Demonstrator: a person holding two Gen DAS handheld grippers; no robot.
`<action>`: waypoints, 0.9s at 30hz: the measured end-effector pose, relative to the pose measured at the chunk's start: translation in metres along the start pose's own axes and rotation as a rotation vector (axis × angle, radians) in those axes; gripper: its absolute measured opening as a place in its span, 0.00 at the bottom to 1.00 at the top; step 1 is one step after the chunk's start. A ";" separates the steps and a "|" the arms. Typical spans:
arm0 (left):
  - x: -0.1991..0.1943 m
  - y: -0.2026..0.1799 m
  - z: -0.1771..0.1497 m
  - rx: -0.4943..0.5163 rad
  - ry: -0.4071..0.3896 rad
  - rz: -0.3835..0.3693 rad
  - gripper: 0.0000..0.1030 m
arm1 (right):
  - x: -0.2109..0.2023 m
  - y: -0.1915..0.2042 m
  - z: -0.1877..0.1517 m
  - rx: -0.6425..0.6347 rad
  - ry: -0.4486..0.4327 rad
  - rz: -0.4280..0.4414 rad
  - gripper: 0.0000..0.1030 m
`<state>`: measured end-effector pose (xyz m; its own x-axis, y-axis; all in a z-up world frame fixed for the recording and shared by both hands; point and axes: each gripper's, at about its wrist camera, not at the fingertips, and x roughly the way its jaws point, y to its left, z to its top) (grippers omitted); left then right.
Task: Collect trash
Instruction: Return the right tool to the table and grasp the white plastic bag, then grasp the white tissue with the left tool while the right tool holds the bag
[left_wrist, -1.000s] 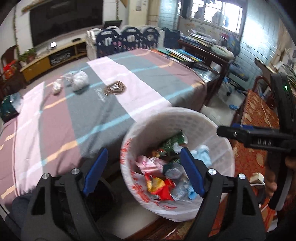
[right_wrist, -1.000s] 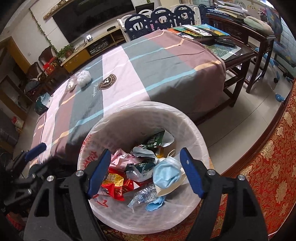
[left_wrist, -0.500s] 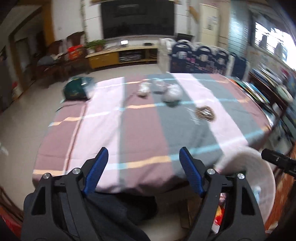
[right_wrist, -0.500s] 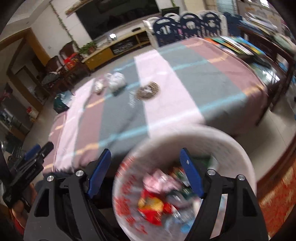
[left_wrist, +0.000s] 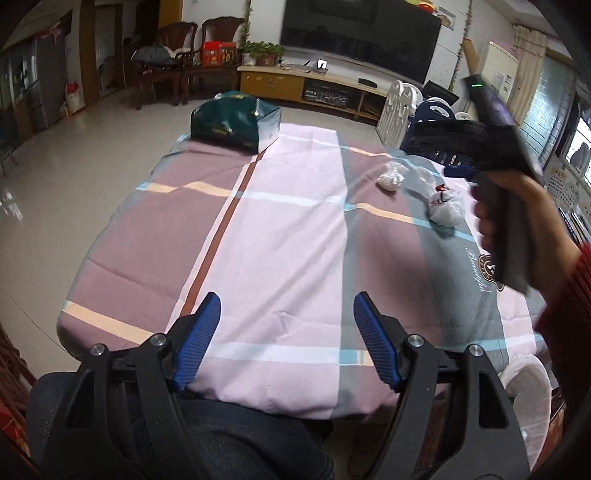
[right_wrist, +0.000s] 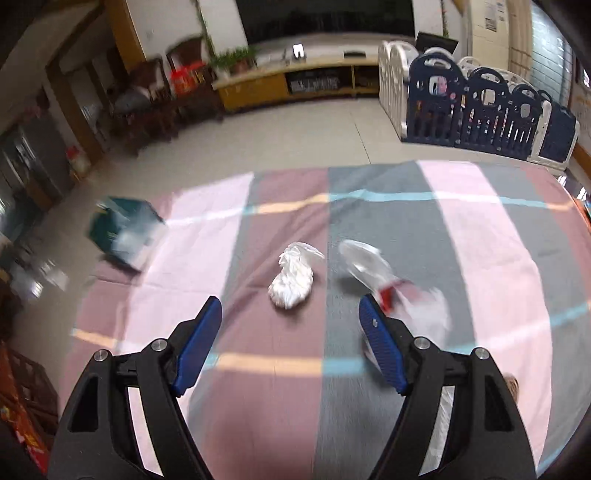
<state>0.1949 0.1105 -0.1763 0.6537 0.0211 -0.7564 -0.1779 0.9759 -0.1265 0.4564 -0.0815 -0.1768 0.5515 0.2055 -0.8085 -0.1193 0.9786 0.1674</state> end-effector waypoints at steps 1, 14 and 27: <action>0.002 0.003 0.001 -0.007 0.004 0.003 0.73 | 0.021 0.003 0.007 0.001 0.031 -0.021 0.67; 0.034 0.043 0.023 -0.195 0.099 -0.025 0.73 | -0.013 0.008 -0.041 -0.093 0.228 0.346 0.42; 0.064 -0.038 0.049 -0.044 0.162 -0.159 0.76 | 0.026 -0.086 -0.023 0.073 0.165 -0.012 0.35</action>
<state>0.2802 0.0852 -0.1884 0.5498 -0.1713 -0.8175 -0.1162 0.9535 -0.2779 0.4622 -0.1599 -0.2252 0.4086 0.1961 -0.8914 -0.0503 0.9800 0.1925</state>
